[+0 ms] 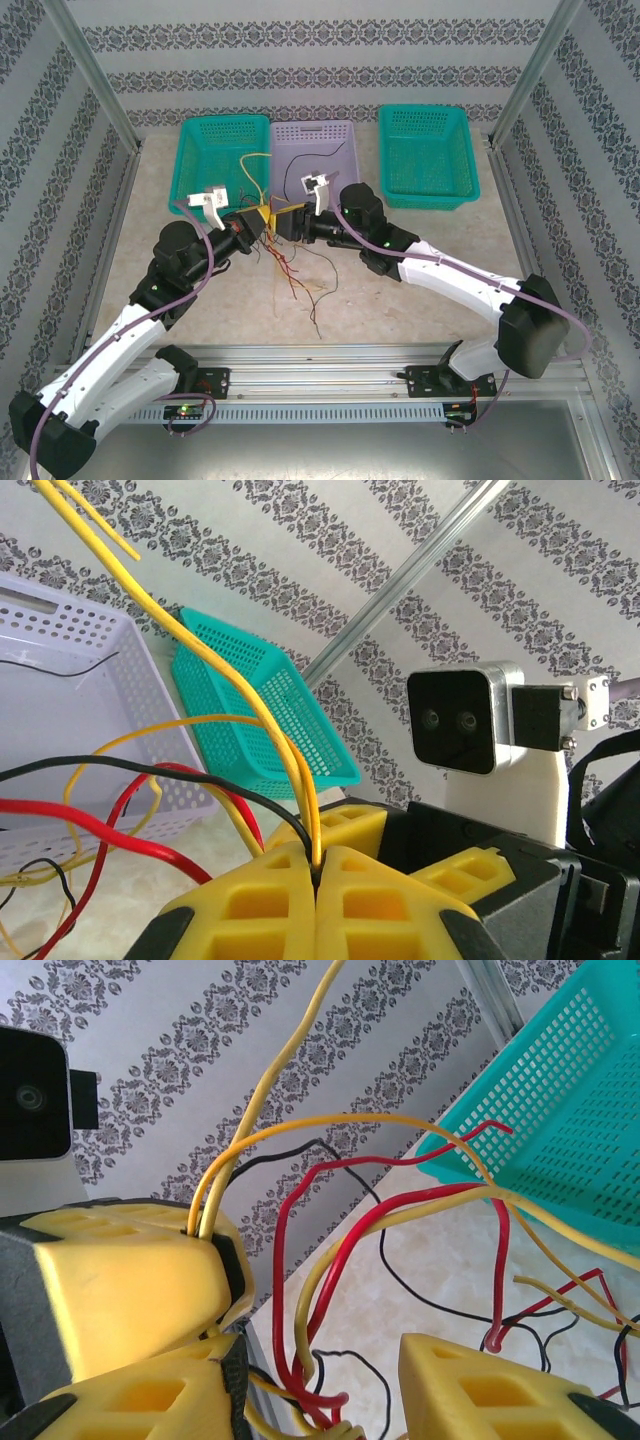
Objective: Untangle the cables
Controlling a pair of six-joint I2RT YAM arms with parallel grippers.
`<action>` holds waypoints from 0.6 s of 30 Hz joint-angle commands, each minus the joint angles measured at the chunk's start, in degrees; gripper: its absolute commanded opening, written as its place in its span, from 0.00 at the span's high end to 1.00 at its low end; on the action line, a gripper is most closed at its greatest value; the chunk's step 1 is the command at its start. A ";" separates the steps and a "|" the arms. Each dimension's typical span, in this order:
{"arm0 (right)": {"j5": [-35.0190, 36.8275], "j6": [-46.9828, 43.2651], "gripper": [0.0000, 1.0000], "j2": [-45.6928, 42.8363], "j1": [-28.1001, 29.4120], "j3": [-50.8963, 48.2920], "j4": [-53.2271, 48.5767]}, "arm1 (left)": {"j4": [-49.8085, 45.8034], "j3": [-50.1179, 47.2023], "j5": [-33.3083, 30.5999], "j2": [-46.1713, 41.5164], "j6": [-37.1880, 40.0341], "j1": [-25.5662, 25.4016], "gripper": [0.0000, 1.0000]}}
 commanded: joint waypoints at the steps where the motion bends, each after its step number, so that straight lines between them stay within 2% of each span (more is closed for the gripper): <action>1: -0.42 0.18 0.56 -1.15 0.61 -0.54 2.31 | 5.85 -0.03 0.60 -0.01 -0.35 -0.25 1.00; 4: -0.94 0.81 0.60 0.96 0.86 0.46 2.52 | 6.82 0.02 1.10 0.35 -1.05 -0.22 1.00; 11: -0.56 1.19 0.62 3.69 1.79 3.24 3.44 | 7.20 -0.16 1.92 0.39 -1.86 -0.31 1.00; 13: 0.03 0.95 0.65 4.03 1.97 3.88 3.18 | 7.46 -0.65 2.01 0.36 -2.08 -0.29 1.00; 18: 6.82 0.79 0.68 3.25 1.97 2.64 2.78 | 8.43 -1.61 2.36 0.17 -2.89 -0.23 1.00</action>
